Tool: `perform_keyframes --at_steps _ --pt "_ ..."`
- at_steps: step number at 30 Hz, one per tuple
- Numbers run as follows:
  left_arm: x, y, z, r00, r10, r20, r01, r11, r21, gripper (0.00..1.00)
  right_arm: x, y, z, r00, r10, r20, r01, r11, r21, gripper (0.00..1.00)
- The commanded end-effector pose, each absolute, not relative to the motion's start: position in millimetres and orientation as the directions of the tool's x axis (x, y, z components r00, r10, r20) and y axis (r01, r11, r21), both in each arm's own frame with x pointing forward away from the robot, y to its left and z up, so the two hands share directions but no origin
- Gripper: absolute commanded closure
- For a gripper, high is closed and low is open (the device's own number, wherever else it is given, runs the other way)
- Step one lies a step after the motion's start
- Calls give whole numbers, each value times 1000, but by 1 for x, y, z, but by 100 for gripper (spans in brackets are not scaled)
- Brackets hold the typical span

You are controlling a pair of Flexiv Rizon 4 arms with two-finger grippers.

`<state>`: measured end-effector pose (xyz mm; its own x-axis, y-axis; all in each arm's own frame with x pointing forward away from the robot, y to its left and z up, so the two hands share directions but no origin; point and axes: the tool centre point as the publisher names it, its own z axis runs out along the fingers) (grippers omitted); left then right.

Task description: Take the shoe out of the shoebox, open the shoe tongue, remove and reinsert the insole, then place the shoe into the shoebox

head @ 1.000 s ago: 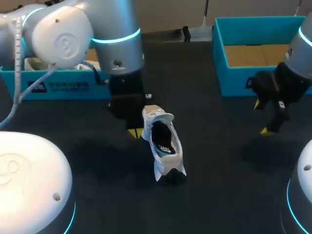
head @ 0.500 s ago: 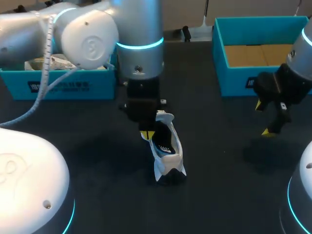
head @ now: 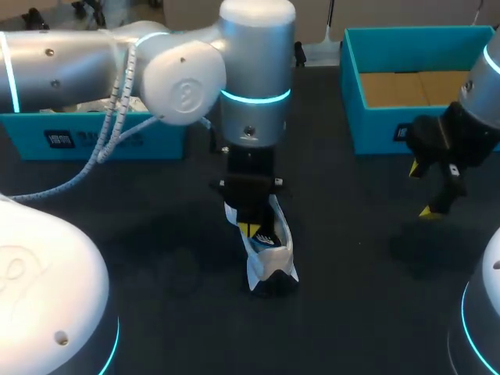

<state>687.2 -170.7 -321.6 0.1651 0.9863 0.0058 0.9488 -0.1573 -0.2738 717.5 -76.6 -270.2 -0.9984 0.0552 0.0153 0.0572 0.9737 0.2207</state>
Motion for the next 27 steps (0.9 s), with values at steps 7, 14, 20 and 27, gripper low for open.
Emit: perform_keyframes --at_steps 7,14,20,27 --pt "684 -174 -344 144 990 16 958 -135 -253 100 717 -77 -271 -998 56 14 57 974 220 0" --pt "685 -179 -356 119 993 24 962 -109 -250 100 717 -77 -271 -998 56 14 57 974 220 0" --pt "684 -180 -366 95 995 38 966 -83 -245 100 717 -77 -271 -998 56 14 57 974 220 0" --pt "687 -179 -371 58 998 29 969 -49 -243 100 717 -77 -271 -998 56 14 57 974 220 0"
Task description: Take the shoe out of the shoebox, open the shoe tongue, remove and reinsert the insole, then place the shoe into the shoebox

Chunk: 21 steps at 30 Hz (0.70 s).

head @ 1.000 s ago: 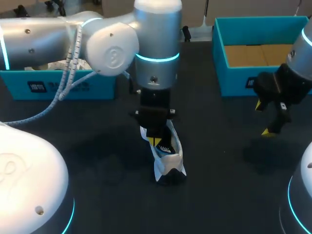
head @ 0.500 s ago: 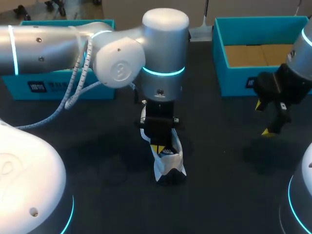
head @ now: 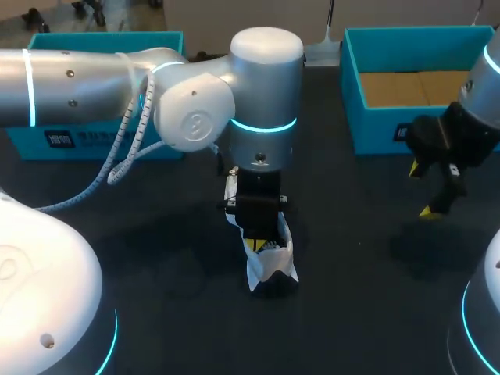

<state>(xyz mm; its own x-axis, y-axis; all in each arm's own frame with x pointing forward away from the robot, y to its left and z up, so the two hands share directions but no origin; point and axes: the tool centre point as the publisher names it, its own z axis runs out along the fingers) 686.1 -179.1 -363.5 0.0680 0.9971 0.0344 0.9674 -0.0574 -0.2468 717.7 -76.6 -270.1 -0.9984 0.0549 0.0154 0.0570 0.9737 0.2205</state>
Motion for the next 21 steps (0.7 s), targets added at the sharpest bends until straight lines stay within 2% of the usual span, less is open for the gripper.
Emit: perform_keyframes --at_steps 1,11,21 --pt "688 -179 -370 54 998 24 969 -46 -242 100 717 -77 -271 -998 56 14 57 974 220 0" --pt "683 -183 -341 33 998 -51 971 -44 -235 100 717 -77 -271 -998 56 14 57 974 220 0" --pt "669 -208 -365 24 997 -72 962 -42 -268 100 717 -77 -271 -998 56 14 57 974 220 0"
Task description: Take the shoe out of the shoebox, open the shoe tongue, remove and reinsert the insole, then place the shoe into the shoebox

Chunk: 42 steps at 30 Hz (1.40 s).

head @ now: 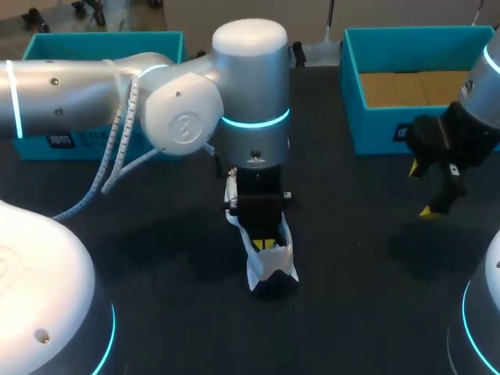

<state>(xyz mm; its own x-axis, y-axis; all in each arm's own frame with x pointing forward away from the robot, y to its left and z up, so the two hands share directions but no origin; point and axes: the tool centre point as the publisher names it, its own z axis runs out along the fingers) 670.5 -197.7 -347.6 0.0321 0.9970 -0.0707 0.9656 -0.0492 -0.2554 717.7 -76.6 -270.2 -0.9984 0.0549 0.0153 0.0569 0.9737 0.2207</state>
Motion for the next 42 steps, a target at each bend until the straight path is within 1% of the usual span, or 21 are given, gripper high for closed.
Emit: perform_keyframes --at_steps 1,13,17,20,24,32,37,42 --pt "669 -208 -367 20 997 -75 959 -40 -279 100 717 -77 -271 -998 56 14 57 974 220 0" --pt "674 -200 -397 -11 999 -39 968 1 -251 100 717 -77 -271 -998 56 14 57 974 220 0" --pt "676 -193 -382 -22 996 -82 972 2 -237 100 717 -77 -271 -998 56 14 57 974 220 0" --pt "678 -192 -366 -32 990 -137 980 4 -197 100 717 -77 -271 -998 56 14 57 974 220 0" --pt "677 -199 -362 -34 985 -168 989 9 -150 100 717 -77 -271 -998 56 14 57 974 220 0" --pt "674 -223 -381 -66 968 -244 989 30 -146 100 717 -77 -271 -998 56 14 57 974 220 0" --pt "673 -229 -397 -59 976 -209 988 28 -149 100 717 -77 -271 -998 56 14 57 974 220 0" --pt "681 -224 -412 -78 984 -162 988 54 -143 100 717 -77 -271 -998 56 14 57 974 220 0"
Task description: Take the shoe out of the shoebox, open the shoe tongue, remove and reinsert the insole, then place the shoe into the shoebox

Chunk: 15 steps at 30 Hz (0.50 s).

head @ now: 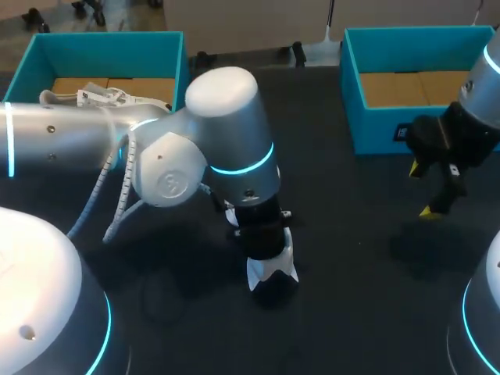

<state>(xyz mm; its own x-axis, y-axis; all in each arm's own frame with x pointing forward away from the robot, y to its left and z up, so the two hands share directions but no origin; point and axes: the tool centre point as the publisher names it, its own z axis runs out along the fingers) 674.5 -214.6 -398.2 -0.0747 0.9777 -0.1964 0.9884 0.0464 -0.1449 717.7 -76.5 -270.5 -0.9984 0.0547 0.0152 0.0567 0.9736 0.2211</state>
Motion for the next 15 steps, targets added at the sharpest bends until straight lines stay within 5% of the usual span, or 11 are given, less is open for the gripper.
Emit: perform_keyframes --at_steps 1,15 --pt "682 -222 -413 -78 984 -157 988 55 -145 100 717 -77 -271 -998 56 14 57 974 220 0" --pt "677 -203 -376 -11 995 -94 997 4 -80 100 717 -77 -271 -998 56 14 57 974 220 0"
